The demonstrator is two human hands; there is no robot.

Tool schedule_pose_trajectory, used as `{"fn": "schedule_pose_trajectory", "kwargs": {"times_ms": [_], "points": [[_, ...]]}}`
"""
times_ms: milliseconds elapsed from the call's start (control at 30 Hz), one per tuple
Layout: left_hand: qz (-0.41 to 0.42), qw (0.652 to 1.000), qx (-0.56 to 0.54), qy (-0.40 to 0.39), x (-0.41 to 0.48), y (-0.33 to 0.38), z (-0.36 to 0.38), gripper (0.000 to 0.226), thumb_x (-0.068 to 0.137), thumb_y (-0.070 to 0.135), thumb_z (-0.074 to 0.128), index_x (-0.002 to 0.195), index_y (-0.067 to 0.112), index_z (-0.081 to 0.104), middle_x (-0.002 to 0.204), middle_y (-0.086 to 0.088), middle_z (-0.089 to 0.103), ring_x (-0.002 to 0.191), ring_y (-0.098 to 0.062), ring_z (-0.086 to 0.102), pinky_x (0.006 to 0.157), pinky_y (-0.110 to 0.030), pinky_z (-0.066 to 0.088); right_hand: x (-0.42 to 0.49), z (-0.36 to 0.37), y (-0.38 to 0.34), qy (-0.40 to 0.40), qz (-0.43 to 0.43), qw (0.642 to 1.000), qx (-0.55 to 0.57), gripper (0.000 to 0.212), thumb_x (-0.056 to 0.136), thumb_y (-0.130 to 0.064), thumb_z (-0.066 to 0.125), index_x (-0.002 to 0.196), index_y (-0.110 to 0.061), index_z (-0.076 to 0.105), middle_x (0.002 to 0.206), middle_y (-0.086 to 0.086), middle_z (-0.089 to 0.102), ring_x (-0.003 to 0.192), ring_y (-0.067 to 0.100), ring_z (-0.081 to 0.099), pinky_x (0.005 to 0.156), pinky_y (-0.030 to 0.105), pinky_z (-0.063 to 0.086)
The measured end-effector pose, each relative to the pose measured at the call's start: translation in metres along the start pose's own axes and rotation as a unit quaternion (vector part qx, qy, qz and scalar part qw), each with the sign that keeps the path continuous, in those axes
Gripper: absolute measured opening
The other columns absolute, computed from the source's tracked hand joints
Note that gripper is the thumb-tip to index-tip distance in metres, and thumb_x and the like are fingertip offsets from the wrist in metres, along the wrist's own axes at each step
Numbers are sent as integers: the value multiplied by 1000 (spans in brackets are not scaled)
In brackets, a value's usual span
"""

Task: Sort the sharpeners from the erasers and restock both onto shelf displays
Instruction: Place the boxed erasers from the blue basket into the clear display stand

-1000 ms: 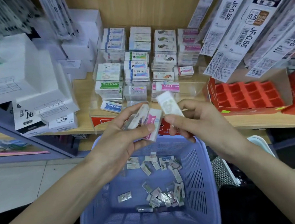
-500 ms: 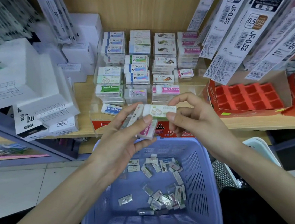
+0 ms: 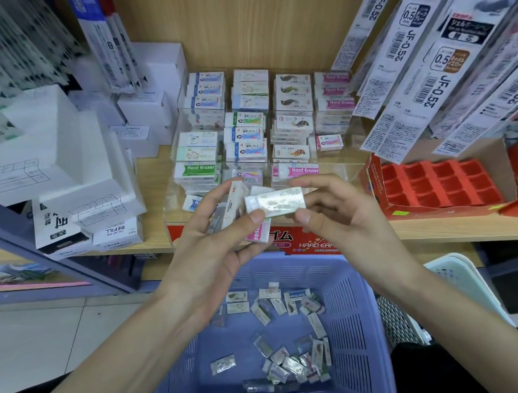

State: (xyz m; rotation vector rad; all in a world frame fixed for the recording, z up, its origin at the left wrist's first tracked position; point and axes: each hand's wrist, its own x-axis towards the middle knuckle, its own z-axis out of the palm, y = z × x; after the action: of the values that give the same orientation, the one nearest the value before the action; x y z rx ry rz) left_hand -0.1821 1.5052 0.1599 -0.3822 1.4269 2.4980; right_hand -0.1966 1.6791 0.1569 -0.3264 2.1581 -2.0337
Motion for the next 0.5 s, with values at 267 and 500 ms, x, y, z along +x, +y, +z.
{"fn": "schedule_pose_trajectory", "kwargs": {"times_ms": [267, 500], "points": [[19, 999, -23, 28, -1, 5, -3, 50, 65, 5, 66, 111, 23, 63, 97, 0, 70, 73, -13, 69, 60, -23, 55, 4, 6, -3, 16, -9, 1000, 11, 31, 81, -8, 64, 109, -20, 61, 79, -7, 68, 80, 6, 61, 76, 16, 46], [28, 997, -7, 77, -3, 10, -14, 54, 66, 10, 68, 118, 20, 60, 92, 5, 72, 78, -13, 70, 62, -25, 57, 6, 16, 4, 21, 19, 999, 15, 29, 72, -16, 68, 99, -21, 62, 81, -5, 70, 78, 5, 61, 74, 14, 46]]}}
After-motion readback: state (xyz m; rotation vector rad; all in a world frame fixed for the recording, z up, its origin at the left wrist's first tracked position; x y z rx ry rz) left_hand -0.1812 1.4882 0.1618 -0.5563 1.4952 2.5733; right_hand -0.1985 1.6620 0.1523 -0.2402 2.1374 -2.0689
